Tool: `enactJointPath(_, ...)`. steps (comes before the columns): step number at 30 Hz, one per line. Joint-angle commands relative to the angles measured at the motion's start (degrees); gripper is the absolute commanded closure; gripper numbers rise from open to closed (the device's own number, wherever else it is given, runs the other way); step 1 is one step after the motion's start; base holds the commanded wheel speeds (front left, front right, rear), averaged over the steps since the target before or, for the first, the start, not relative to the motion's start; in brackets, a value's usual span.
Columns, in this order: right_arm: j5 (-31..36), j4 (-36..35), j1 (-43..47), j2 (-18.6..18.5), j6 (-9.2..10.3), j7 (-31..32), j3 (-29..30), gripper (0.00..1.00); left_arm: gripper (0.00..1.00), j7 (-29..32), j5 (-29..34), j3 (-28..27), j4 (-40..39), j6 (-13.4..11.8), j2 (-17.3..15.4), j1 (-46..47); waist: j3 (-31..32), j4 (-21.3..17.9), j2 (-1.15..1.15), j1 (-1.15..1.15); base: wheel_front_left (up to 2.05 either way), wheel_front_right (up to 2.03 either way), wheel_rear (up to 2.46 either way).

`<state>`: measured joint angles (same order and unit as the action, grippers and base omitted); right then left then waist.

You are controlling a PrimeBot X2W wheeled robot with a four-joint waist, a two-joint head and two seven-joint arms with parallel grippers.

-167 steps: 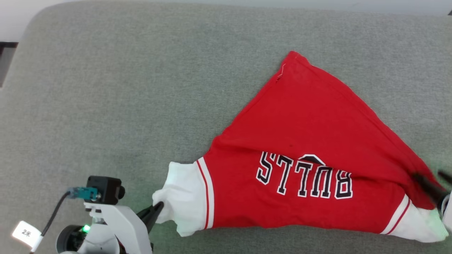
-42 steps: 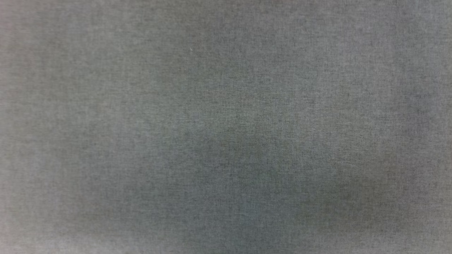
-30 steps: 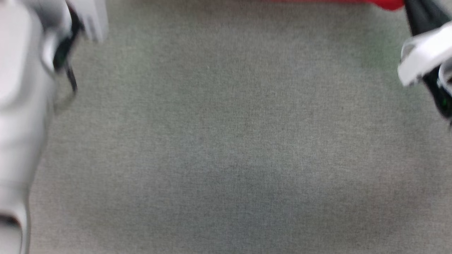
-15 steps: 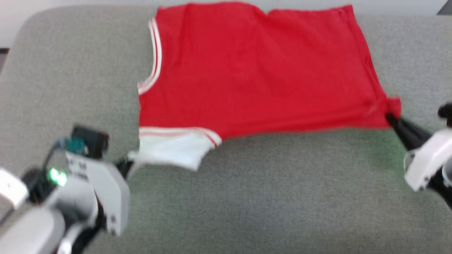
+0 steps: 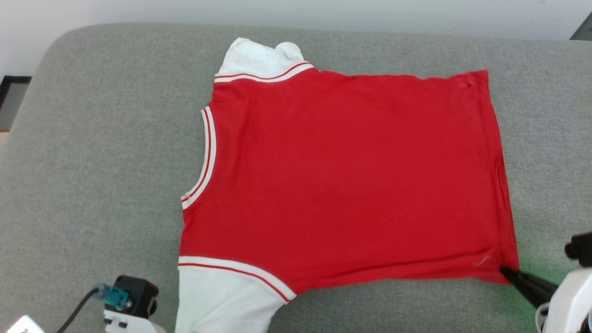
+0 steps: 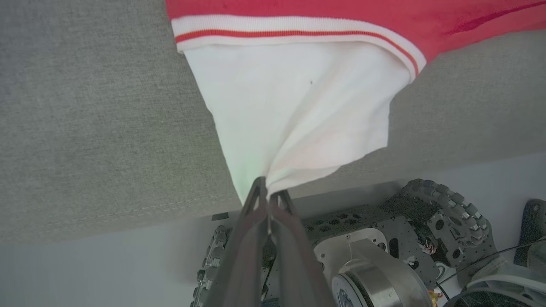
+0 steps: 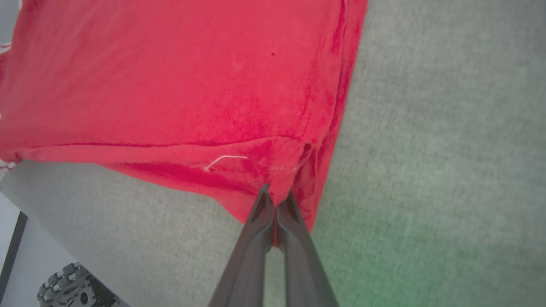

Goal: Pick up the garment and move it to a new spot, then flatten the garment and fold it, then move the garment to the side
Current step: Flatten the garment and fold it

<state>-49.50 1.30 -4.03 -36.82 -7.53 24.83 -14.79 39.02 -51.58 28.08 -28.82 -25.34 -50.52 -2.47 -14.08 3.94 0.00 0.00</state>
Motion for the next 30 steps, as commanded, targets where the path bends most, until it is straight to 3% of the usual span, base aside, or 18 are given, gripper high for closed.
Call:
enactJointPath(1,-0.2,-0.6,0.8,0.3,0.09,0.4,0.7,1.00,1.00,0.1,-0.5,-0.2,-0.2,-0.5,-0.4,-0.6,-0.1,0.0,0.00,0.00,0.00,0.00,0.00)
enactJointPath(8,1.7,-7.1,5.1,3.2,0.09,4.0,6.6,1.00,1.00,-0.8,1.0,-3.2,-2.7,-1.3,-3.1,1.0,-0.9,-1.1,0.00,0.00,0.00,0.00,0.00)
enactJointPath(14,5.1,-9.8,0.5,6.1,0.09,5.1,9.5,1.00,1.00,-0.8,4.5,-6.7,-3.3,0.9,-6.6,9.4,-1.9,-2.4,0.00,0.00,0.00,0.00,0.00)
enactJointPath(21,9.7,-6.7,-10.2,9.9,0.09,5.1,8.5,1.00,1.00,-0.9,7.3,-6.2,5.2,10.1,-5.4,26.2,-4.3,-3.8,0.00,0.00,0.00,0.00,0.00)
enactJointPath(26,11.7,-0.3,-18.5,11.0,0.09,3.7,5.5,1.00,1.00,-1.0,9.2,-2.4,17.0,17.1,0.1,38.6,-6.0,-4.3,0.00,0.00,0.00,0.00,0.00)
enactJointPath(30,12.9,5.7,-23.8,11.7,0.09,2.2,2.5,1.00,1.00,-0.9,10.1,0.8,27.9,21.2,4.6,45.4,-7.0,-4.7,0.00,0.00,0.00,0.00,0.00)
